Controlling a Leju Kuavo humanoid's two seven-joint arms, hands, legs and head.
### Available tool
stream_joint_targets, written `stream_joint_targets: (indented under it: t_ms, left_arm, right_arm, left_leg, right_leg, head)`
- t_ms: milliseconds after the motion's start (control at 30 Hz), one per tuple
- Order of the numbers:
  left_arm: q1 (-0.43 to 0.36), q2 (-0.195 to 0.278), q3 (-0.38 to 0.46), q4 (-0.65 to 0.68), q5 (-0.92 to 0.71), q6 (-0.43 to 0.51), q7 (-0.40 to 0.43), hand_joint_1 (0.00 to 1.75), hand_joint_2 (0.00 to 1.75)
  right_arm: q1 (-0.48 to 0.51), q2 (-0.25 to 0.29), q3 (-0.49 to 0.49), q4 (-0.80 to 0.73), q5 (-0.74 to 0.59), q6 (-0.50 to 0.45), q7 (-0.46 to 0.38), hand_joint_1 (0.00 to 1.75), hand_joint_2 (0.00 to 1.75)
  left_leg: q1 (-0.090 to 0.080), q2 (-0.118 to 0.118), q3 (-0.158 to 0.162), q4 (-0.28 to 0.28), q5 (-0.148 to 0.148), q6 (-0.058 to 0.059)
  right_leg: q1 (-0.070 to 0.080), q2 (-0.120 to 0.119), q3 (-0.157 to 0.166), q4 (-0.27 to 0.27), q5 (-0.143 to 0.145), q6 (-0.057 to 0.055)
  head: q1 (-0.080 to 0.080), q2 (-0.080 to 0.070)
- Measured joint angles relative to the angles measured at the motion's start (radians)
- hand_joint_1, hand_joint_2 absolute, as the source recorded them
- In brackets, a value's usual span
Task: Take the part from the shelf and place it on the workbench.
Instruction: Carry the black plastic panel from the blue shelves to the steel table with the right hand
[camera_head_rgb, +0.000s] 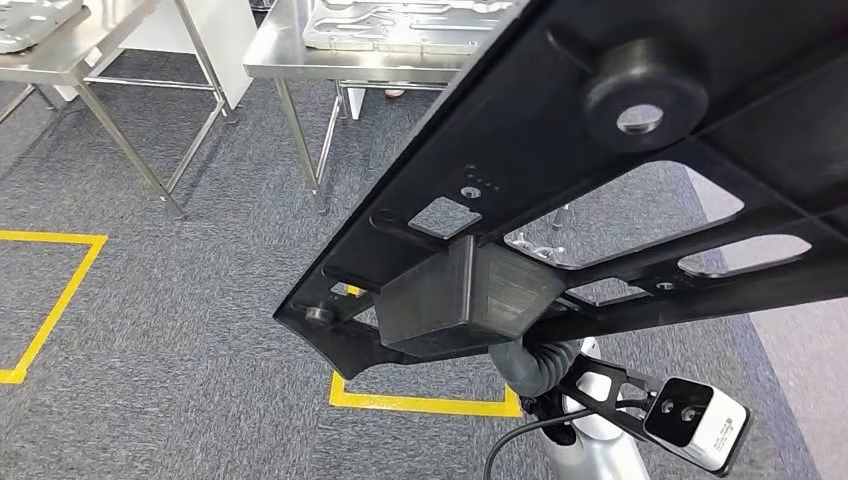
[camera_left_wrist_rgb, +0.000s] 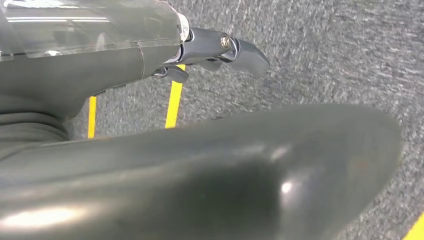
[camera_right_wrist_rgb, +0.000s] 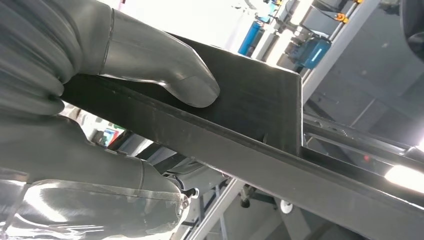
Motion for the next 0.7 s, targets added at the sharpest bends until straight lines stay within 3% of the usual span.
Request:
stream_joint_targets:
  t_ms: [33,100,133,200,267,300,333,400,467,600,633,700]
  left_arm:
    - [-0.001,0.0,0.0,0.0,0.002,0.0,-0.001,0.0,0.0]
    - [-0.001,0.0,0.001,0.0,0.005,-0.002,-0.004,0.0,0.0]
    - [0.0,0.0,0.002,0.0,0.006,-0.004,-0.005,0.0,0.0]
    - [0.006,0.001,0.007,0.0,0.009,-0.008,-0.007,0.0,0.0]
    - [0.012,0.001,0.013,0.0,0.012,-0.012,-0.01,0.0,0.0]
    - [0.014,0.001,0.015,0.0,0.012,-0.014,-0.012,0.0,0.0]
    - [0.014,0.001,0.017,0.0,0.013,-0.017,-0.014,0.0,0.0]
    - [0.014,0.001,0.019,0.0,0.014,-0.022,-0.02,0.0,0.0]
    - [0.014,0.002,0.021,0.0,0.016,-0.026,-0.027,0.0,0.0]
    - [0.014,0.005,0.025,0.0,0.022,-0.029,-0.037,0.0,0.0]
    - [0.014,0.006,0.025,0.0,0.022,-0.03,-0.038,0.0,0.0]
    - [0.016,0.007,0.025,0.0,0.021,-0.03,-0.039,0.0,0.0]
  right_arm:
    - [-0.002,0.0,0.001,0.003,-0.002,0.0,0.0,1.75,1.75]
    - [-0.006,0.0,0.002,0.007,-0.004,-0.004,0.0,1.75,1.75]
    - [-0.01,0.0,0.002,0.009,-0.003,-0.008,0.0,1.75,1.75]
    - [-0.014,0.0,0.003,0.013,-0.002,-0.014,0.0,1.75,1.75]
    - [-0.014,0.0,0.003,0.017,0.001,-0.017,0.0,1.75,1.75]
    - [-0.013,0.0,0.003,0.018,0.002,-0.018,0.0,1.75,1.75]
    - [-0.013,0.0,0.003,0.019,0.004,-0.018,0.0,1.75,1.75]
    - [-0.013,0.0,0.003,0.019,0.005,-0.018,0.0,1.75,1.75]
    - [-0.013,0.0,0.004,0.019,0.005,-0.018,0.0,1.75,1.75]
    - [-0.01,0.002,0.004,0.017,0.004,-0.012,0.0,1.75,1.75]
    - [-0.01,0.005,0.004,0.017,0.004,-0.01,0.0,1.75,1.75]
    - [-0.011,0.009,0.004,0.017,0.003,-0.003,0.0,1.75,1.75]
  left_leg:
    - [0.0,0.007,0.001,-0.002,0.002,0.005]
    - [0.003,0.021,0.005,-0.013,0.01,0.018]
    - [0.005,0.029,0.007,-0.018,0.013,0.023]
    - [0.003,0.044,0.007,-0.02,0.013,0.028]
    - [0.002,0.058,0.004,-0.018,0.012,0.028]
    - [0.002,0.064,0.004,-0.017,0.012,0.027]
    - [0.002,0.067,0.004,-0.015,0.011,0.025]
    - [0.001,0.071,0.005,-0.01,0.006,0.019]
    - [-0.003,0.073,0.004,-0.005,0.002,0.009]
    - [-0.001,0.076,0.002,0.006,-0.01,-0.014]
    - [0.0,0.075,-0.011,0.036,-0.029,-0.018]
    - [0.002,0.074,-0.068,0.157,-0.09,-0.024]
  right_leg:
    - [-0.001,0.005,-0.002,-0.001,0.001,0.007]
    - [0.0,-0.026,-0.011,0.018,-0.014,0.019]
    - [0.001,-0.054,-0.028,0.054,-0.037,0.024]
    - [-0.002,-0.101,-0.089,0.182,-0.104,0.033]
    - [-0.007,-0.11,-0.138,0.283,-0.137,0.039]
    - [-0.008,-0.111,-0.135,0.281,-0.125,0.041]
    - [-0.009,-0.113,-0.111,0.236,-0.097,0.04]
    - [-0.008,-0.119,-0.032,0.091,-0.035,0.034]
    - [-0.003,-0.121,0.01,0.008,-0.014,0.022]
    - [-0.002,-0.116,0.014,-0.006,-0.012,-0.004]
    - [-0.004,-0.116,0.017,-0.01,-0.011,-0.01]
    - [-0.004,-0.116,0.019,-0.012,-0.012,-0.019]
  head:
    - [0.0,0.0]
    - [0.0,0.0]
    - [0.0,0.0]
    - [0.0,0.0]
    - [0.0,0.0]
    - [0.0,0.0]
    - [0.0,0.0]
    - [0.0,0.0]
    - [0.0,0.0]
    - [0.0,0.0]
    - [0.0,0.0]
    - [0.0,0.0]
